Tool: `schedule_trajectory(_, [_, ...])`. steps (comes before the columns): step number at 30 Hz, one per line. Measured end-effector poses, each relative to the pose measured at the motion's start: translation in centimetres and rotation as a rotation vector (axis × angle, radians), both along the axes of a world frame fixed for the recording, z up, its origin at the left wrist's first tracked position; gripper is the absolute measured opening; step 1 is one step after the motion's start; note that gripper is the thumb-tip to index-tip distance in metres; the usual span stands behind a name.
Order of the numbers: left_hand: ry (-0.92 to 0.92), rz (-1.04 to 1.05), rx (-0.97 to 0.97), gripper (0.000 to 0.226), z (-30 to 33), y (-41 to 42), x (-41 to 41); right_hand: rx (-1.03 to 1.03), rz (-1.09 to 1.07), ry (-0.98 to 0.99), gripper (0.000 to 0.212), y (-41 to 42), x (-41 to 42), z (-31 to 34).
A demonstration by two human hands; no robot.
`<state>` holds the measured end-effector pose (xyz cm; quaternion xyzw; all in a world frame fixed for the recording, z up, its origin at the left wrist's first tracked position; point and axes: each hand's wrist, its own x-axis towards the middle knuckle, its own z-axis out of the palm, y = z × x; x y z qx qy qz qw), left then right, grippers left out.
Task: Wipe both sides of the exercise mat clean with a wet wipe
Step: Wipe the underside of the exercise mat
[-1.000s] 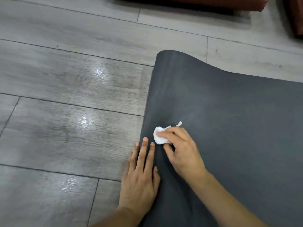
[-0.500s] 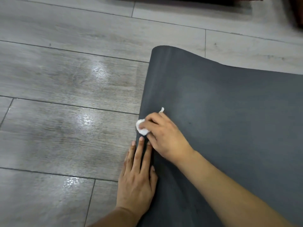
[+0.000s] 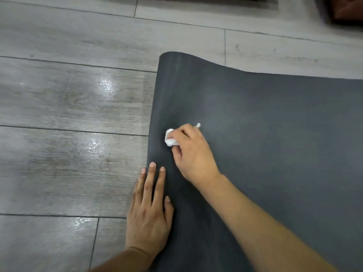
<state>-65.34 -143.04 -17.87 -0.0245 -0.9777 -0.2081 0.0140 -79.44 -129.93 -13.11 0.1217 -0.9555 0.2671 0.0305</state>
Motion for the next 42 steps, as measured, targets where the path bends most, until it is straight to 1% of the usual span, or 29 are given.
schedule_trajectory(2, [-0.004,-0.002,-0.008,0.06,0.0,-0.1,-0.2,0.077,0.223,0.054,0.018,1.5,-0.5,-0.1])
schedule_trajectory(3, [-0.005,-0.006,-0.01,0.06,0.0,0.0,-0.2,0.171,0.261,0.115,0.018,3.7,-1.9,-0.2])
schedule_trajectory(4, [-0.004,-0.011,-0.014,0.06,0.0,0.0,-0.3,0.262,0.204,0.154,0.018,6.3,-3.5,-0.3])
schedule_trajectory(5, [-0.005,-0.016,-0.023,0.06,0.0,0.0,-0.3,0.327,0.056,0.157,0.018,9.0,-5.0,-0.3])
schedule_trajectory(7, [-0.007,-0.018,-0.029,0.06,0.0,0.0,-0.2,0.359,-0.354,0.039,0.021,14.3,-6.8,0.2])
schedule_trajectory(8, [-0.007,-0.014,-0.027,0.06,0.0,0.0,-0.1,0.331,-0.498,-0.004,0.023,15.5,-6.9,0.4])
schedule_trajectory(9, [-0.01,-0.012,-0.031,0.06,0.0,0.0,-0.2,0.32,-0.56,-0.026,0.023,15.2,-6.6,0.6])
schedule_trajectory(10, [-0.015,-0.012,-0.039,0.06,0.0,0.0,-0.2,0.306,-0.539,-0.038,0.023,13.6,-5.8,0.9])
schedule_trajectory(11, [-0.02,-0.011,-0.046,0.061,-0.1,0.1,-0.1,0.264,-0.451,-0.026,0.022,11.2,-4.5,1.1])
schedule_trajectory(13, [-0.025,-0.009,-0.048,0.061,-0.2,0.0,-0.1,0.136,-0.172,0.004,0.019,5.0,-0.6,1.1])
schedule_trajectory(15, [-0.025,-0.007,-0.037,0.061,-0.3,-0.2,0.0,0.065,0.065,-0.052,0.018,0.4,3.9,1.2])
schedule_trajectory(17, [-0.022,-0.004,-0.036,0.062,-0.2,-0.3,-0.1,0.054,0.166,-0.024,0.016,0.8,4.5,0.8])
schedule_trajectory(18, [-0.022,-0.002,-0.044,0.062,-0.2,-0.2,-0.1,0.091,0.167,0.043,0.014,2.7,3.7,0.4])
schedule_trajectory(19, [-0.022,0.002,-0.055,0.062,-0.1,-0.1,-0.1,0.145,0.129,0.107,0.014,5.0,2.6,0.2])
schedule_trajectory(20, [-0.022,0.005,-0.062,0.062,0.0,0.0,-0.1,0.185,0.032,0.161,0.015,7.6,1.5,0.1])
schedule_trajectory(21, [-0.021,0.005,-0.062,0.062,-0.1,0.0,-0.1,0.235,-0.119,0.173,0.016,10.4,0.5,0.1])
schedule_trajectory(23, [-0.017,-0.004,-0.054,0.061,-0.2,0.1,-0.1,0.252,-0.482,0.043,0.017,14.8,0.0,0.6])
schedule_trajectory(24, [-0.014,-0.007,-0.058,0.061,-0.3,0.2,-0.2,0.223,-0.625,-0.013,0.019,15.5,0.2,0.4])
schedule_trajectory(25, [-0.012,-0.006,-0.067,0.061,-0.3,0.2,-0.2,0.195,-0.697,-0.046,0.02,14.9,0.5,0.3])
schedule_trajectory(26, [-0.017,-0.001,-0.074,0.061,-0.4,0.2,-0.2,0.165,-0.687,-0.052,0.02,13.4,1.0,0.2])
schedule_trajectory(27, [-0.026,0.006,-0.073,0.061,-0.3,0.2,-0.1,0.117,-0.61,-0.031,0.02,11.2,1.7,0.2])
schedule_trajectory(30, [-0.053,-0.006,-0.046,0.061,0.1,0.2,0.0,-0.047,-0.198,-0.037,0.022,3.4,6.3,0.1])
schedule_trajectory(32, [-0.064,-0.034,-0.008,0.061,0.7,-0.6,-0.1,-0.069,0.025,-0.09,0.025,0.1,9.7,0.3])
schedule_trajectory(35, [-0.071,-0.074,0.009,0.059,2.4,-2.1,1.0,0.005,0.166,-0.035,0.024,0.5,9.8,-0.2])
schedule_trajectory(37, [-0.016,-0.165,-0.018,0.053,3.6,-2.4,3.9,0.039,0.131,0.014,0.022,1.3,7.3,-0.9])
schedule_trajectory(38, [0.012,-0.216,-0.042,0.051,4.1,-2.4,5.5,0.024,0.042,0.012,0.021,1.2,5.7,-1.0])
schedule_trajectory(40, [0.019,-0.275,-0.072,0.049,4.6,-2.5,7.8,-0.055,-0.201,-0.059,0.02,0.0,2.9,-0.7])
schedule_trajectory(41, [0.005,-0.287,-0.085,0.049,4.5,-2.7,8.2,-0.09,-0.269,-0.098,0.02,-0.8,2.3,-0.3])
schedule_trajectory(42, [-0.017,-0.29,-0.112,0.05,4.2,-2.9,8.3,-0.099,-0.256,-0.132,0.02,-1.6,2.2,-0.1])
